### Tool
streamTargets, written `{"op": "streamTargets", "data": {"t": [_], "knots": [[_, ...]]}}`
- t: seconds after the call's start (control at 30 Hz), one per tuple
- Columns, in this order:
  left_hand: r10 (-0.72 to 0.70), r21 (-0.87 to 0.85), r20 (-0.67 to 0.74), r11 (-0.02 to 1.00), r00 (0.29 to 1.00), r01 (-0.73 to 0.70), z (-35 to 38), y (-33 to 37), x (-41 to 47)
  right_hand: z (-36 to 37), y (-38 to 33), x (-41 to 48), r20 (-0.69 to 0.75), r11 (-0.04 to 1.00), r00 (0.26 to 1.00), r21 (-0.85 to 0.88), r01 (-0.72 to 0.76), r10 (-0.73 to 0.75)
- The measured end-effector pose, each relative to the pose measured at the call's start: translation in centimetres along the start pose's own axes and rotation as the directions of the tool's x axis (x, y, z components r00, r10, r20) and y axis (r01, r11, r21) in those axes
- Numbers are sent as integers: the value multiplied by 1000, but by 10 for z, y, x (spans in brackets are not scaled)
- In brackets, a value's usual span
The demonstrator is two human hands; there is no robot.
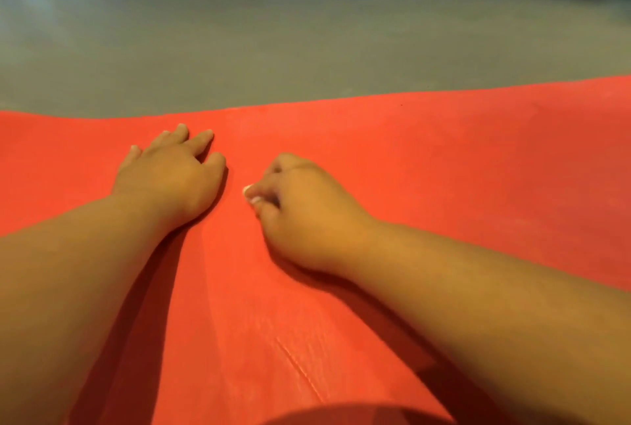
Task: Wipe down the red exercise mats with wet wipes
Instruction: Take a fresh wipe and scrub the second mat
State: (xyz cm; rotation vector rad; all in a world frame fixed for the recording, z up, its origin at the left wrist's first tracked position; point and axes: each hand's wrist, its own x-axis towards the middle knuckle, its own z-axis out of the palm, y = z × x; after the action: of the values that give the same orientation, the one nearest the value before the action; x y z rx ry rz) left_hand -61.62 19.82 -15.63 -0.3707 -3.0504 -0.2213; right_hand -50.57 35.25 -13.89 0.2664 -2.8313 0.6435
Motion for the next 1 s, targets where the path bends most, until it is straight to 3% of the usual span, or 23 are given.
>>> {"op": "streamTargets", "data": {"t": [0.07, 0.1, 0.17, 0.23, 0.27, 0.33, 0.4, 0.47, 0.5, 0.57, 0.63, 0.67, 0.7, 0.77, 0.83, 0.9, 0.93, 1.0], "knots": [[3, -12, -3, 1000, 1000, -3, 0, -1, 4, -9, 12, 3, 18, 997, 998, 29, 65, -65], [2, -20, -3, 1000, 1000, -2, 0, -2, 4, -17, 29, 10, 4, 1000, 1000, -13, 8, -8], [7, -45, -5, 999, 1000, -7, 0, -2, 3, -37, 75, 27, -85, 947, 961, -170, -273, 262], [-5, -80, -39, 997, 999, 2, -1, 0, 3, -51, 105, 45, -204, 782, 827, -268, -563, 525], [-38, -99, -69, 995, 997, 31, -1, 1, 2, -49, 102, 55, -222, 741, 802, -309, -597, 554], [-132, -125, -125, 985, 983, 116, -4, 2, 2, -23, 73, 76, -150, 826, 879, -300, -477, 453], [-189, -133, -134, 976, 973, 171, -6, 1, 3, 7, 34, 86, -26, 960, 981, -202, -192, 191], [-189, -126, -132, 977, 973, 172, -6, 1, 1, 12, 20, 85, 59, 992, 998, -126, -5, 12], [-183, -127, -136, 978, 974, 166, -7, 2, 1, 2, 32, 88, 75, 989, 997, -144, -10, 21], [-179, -124, -143, 979, 973, 162, -7, 3, 0, -21, 73, 94, 25, 930, 978, -314, -191, 209], [-180, -125, -142, 979, 973, 163, -6, 3, 1, -42, 106, 89, -141, 735, 869, -480, -479, 474], [-184, -126, -142, 978, 972, 167, -5, 3, 1, -43, 109, 90, -183, 660, 825, -521, -542, 534], [-188, -128, -144, 977, 972, 170, -4, 4, 0, -35, 103, 96, -184, 660, 836, -535, -527, 517], [-180, -127, -153, 979, 972, 161, -4, 6, -1, -9, 74, 115, -116, 806, 913, -436, -400, 390], [-171, -129, -152, 980, 974, 152, -5, 4, -3, 16, 43, 124, -3, 951, 990, -280, -134, 139], [-158, -129, -146, 982, 977, 139, -5, 2, -5, 19, 32, 123, 69, 973, 996, -219, 73, -60], [-147, -127, -139, 983, 979, 129, -5, 2, -6, 12, 42, 123, 73, 964, 996, -256, 67, -50], [-133, -127, -123, 985, 984, 117, -5, 0, -6, -10, 77, 121, 11, 892, 984, -425, -154, 176]]}}
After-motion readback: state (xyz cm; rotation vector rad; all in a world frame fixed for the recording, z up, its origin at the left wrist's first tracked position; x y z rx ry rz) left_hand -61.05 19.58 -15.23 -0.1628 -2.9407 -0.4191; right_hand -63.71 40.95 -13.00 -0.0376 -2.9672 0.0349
